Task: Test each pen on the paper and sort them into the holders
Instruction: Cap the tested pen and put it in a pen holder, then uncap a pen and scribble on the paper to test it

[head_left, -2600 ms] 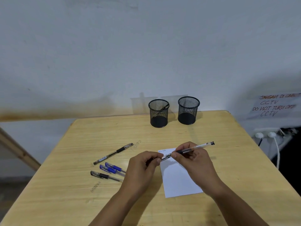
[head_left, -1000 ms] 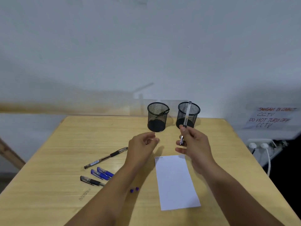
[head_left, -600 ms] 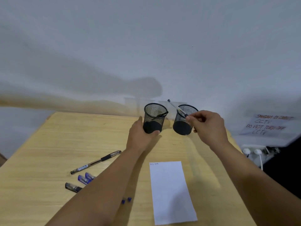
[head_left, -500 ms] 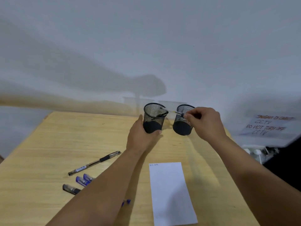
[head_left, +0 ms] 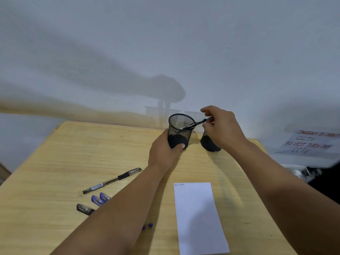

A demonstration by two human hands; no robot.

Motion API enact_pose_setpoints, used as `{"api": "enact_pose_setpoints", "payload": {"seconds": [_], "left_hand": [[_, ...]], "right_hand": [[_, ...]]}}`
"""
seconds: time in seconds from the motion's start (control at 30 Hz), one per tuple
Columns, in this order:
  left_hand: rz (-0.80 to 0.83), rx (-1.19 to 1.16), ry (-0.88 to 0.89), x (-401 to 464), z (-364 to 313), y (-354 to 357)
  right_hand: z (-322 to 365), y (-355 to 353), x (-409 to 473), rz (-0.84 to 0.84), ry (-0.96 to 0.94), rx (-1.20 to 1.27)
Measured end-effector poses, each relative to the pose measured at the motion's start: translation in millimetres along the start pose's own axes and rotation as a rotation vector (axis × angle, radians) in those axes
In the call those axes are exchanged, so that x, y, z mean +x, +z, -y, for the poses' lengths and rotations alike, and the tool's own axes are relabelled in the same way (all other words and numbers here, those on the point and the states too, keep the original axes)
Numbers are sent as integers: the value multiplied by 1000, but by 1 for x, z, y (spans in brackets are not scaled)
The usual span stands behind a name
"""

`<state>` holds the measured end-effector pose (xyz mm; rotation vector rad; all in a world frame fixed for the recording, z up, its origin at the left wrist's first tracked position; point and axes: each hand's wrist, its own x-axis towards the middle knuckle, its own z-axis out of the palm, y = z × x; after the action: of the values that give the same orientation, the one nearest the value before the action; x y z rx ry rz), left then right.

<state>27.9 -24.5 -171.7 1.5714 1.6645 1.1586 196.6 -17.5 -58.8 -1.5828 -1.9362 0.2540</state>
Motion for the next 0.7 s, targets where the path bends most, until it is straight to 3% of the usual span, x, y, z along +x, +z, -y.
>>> {"api": "enact_pose_setpoints", "payload": {"seconds": [0.23,0.4,0.57,0.7], "left_hand": [[242,57,-16,-5,3,-37],[206,123,-12,-24,12,-78],[230,389,3,-51,21,-131],[202,661,-9,-78,33,-164]], "right_hand": [[4,11,-32,-108,3,142],[15,39,-60,-109,28,269],[36,86,-86,162,-7,217],[56,124,-102,349,-151,90]]}}
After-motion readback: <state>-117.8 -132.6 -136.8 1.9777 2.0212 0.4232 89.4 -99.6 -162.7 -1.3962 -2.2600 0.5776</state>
